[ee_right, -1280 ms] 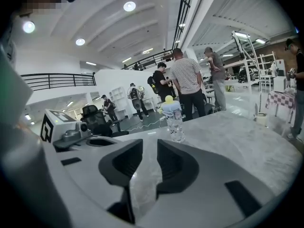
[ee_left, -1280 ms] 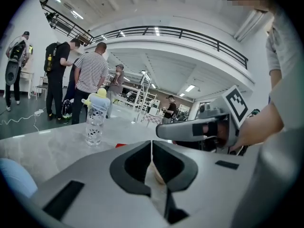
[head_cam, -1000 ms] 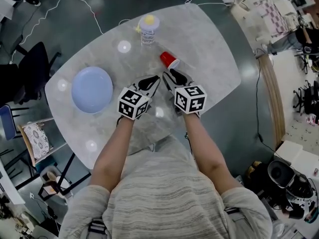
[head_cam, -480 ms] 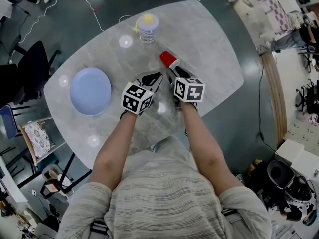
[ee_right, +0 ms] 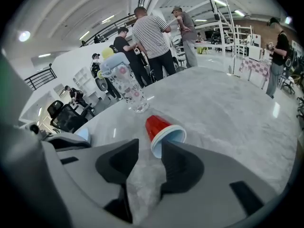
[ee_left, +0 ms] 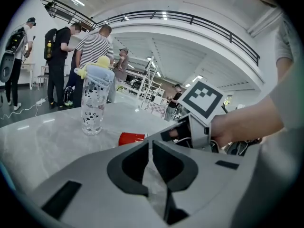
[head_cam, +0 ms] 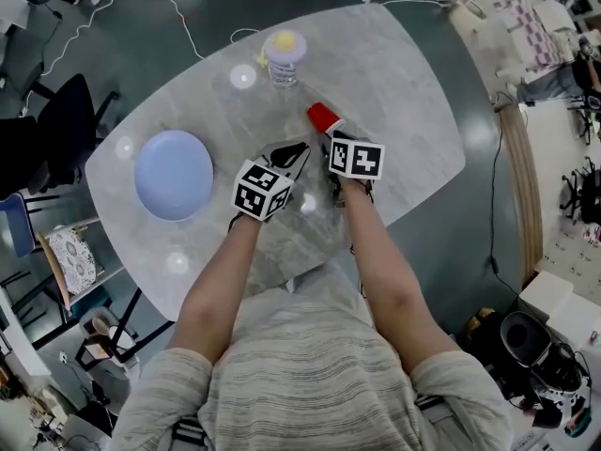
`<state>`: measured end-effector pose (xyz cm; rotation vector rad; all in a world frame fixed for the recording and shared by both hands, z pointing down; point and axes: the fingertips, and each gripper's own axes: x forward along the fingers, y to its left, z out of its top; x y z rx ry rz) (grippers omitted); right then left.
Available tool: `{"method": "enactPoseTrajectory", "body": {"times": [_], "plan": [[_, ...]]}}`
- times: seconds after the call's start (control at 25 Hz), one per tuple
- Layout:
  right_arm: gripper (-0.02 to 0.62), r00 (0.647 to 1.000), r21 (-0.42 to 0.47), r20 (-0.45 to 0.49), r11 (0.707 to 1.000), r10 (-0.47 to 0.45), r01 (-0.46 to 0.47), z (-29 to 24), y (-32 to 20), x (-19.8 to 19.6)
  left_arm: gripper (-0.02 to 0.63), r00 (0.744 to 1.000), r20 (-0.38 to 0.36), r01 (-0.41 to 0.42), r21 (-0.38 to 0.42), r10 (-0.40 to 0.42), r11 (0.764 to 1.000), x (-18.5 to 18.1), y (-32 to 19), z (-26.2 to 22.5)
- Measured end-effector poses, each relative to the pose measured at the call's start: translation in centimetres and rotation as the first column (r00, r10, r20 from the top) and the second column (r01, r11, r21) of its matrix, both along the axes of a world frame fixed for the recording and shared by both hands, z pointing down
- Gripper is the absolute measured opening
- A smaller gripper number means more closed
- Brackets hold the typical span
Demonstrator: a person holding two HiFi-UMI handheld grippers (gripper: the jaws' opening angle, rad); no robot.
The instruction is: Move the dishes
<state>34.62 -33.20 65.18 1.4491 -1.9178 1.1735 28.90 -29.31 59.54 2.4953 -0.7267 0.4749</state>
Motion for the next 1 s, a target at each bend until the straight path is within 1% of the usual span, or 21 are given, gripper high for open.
{"method": "enactPoseTrajectory", "body": {"times": [0.2, 0.32, 0.48, 0.6, 0.68, 0.76, 0.84, 0.92, 1.0], "plan": [[0.155, 1.000, -0.038, -0.022, 0.999, -0.001, 0.001, 1.1, -0.9, 0.1, 0.023, 1.000, -0.001, 0.008, -0.002, -0.008, 1.000, -0.3, -0.5, 0.0], [0.124, 0.999, -0.047, -0.033, 0.999, -0.004, 0.003, 1.6, -1.4, 0.3, 0.023, 1.000, 0.000, 0.009, -0.007, -0.009, 1.000, -0.4, -0.7, 0.1], [0.101, 0.999, -0.047, -0.047, 0.999, -0.010, 0.008, 2.0, -1.5, 0.4, 0.025, 1.000, 0.002, 0.009, -0.014, -0.008, 1.000, -0.5, -0.7, 0.3], [0.057, 0.998, -0.042, -0.064, 0.999, -0.015, 0.012, 2.0, -1.4, 0.4, 0.023, 1.000, 0.002, 0.010, -0.015, -0.010, 1.000, -0.8, -0.6, 0.2], [0.049, 0.997, -0.034, -0.077, 0.999, -0.027, 0.024, 1.9, -1.4, 0.3, 0.025, 1.000, 0.002, 0.013, -0.016, -0.013, 1.000, -1.1, -0.6, 0.2], [0.048, 0.993, -0.025, -0.105, 0.998, -0.055, 0.053, 1.7, -1.3, 0.1, 0.025, 1.000, 0.002, 0.017, -0.018, -0.017, 1.000, -1.4, -0.5, 0.2], [0.048, 0.981, -0.013, -0.160, 0.994, -0.108, 0.107, 1.2, -1.3, -0.1, 0.023, 1.000, 0.000, 0.023, -0.018, -0.023, 1.000, -1.8, -0.5, 0.1], [0.048, 0.956, 0.001, -0.231, 0.983, -0.179, 0.184, 0.6, -1.2, -0.6, 0.023, 0.999, -0.006, 0.032, -0.017, -0.032, 0.999, -2.2, -0.4, 0.0], [0.048, 0.919, 0.015, -0.298, 0.961, -0.257, 0.274, -0.2, -1.1, -1.3, 0.023, 0.999, -0.010, 0.041, -0.020, -0.041, 0.999, -2.7, -0.2, -0.2]]}}
